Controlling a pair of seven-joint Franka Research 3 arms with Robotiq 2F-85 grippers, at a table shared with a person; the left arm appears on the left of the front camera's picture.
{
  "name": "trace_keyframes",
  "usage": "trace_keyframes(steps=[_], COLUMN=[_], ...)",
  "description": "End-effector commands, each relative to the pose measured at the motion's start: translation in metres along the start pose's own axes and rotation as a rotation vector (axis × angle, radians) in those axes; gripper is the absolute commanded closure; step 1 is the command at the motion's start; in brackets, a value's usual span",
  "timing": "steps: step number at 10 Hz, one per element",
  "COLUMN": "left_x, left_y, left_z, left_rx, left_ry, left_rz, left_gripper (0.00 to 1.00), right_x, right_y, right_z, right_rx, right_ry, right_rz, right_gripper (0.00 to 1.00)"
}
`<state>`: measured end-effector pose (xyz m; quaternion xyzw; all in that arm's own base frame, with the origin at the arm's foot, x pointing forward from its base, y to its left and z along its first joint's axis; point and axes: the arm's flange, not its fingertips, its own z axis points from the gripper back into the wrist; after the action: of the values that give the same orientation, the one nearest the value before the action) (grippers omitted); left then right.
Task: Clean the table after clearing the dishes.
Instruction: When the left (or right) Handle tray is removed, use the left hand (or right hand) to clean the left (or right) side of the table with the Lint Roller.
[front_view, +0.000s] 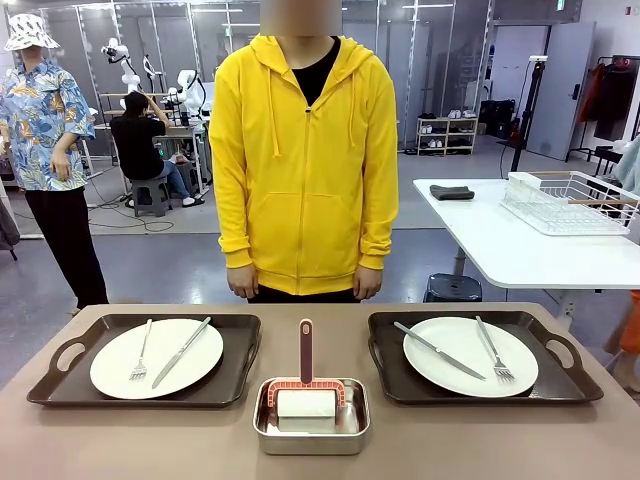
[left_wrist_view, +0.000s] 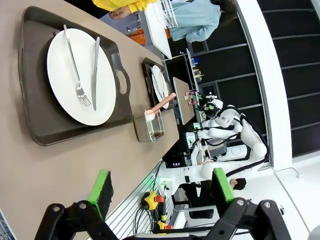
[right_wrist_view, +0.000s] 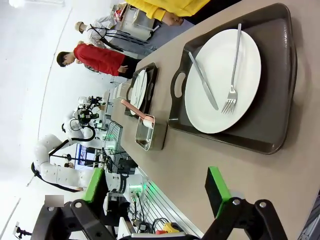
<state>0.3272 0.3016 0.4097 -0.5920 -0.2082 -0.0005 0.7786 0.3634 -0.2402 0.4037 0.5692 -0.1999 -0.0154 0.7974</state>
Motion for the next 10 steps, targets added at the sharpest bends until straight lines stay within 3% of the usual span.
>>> trace_keyframes(steps=[1, 10], left_x=[-0.0008, -0.0008], left_y=[-0.0009, -0.0009], left_z=[0.0009, 0.0009], left_rx=[-0.005, -0.005], left_ry=[0.000, 0.000], left_rz=[-0.007, -0.007], left_gripper=[0.00, 0.00], right_x=[-0.0006, -0.0006], right_y=[0.0012, 0.0012], right_z=[0.0012, 0.0012], right_rx=[0.006, 0.006], right_ry=[0.001, 0.001], right_rz=[0.007, 0.007], right_gripper=[0.00, 0.00])
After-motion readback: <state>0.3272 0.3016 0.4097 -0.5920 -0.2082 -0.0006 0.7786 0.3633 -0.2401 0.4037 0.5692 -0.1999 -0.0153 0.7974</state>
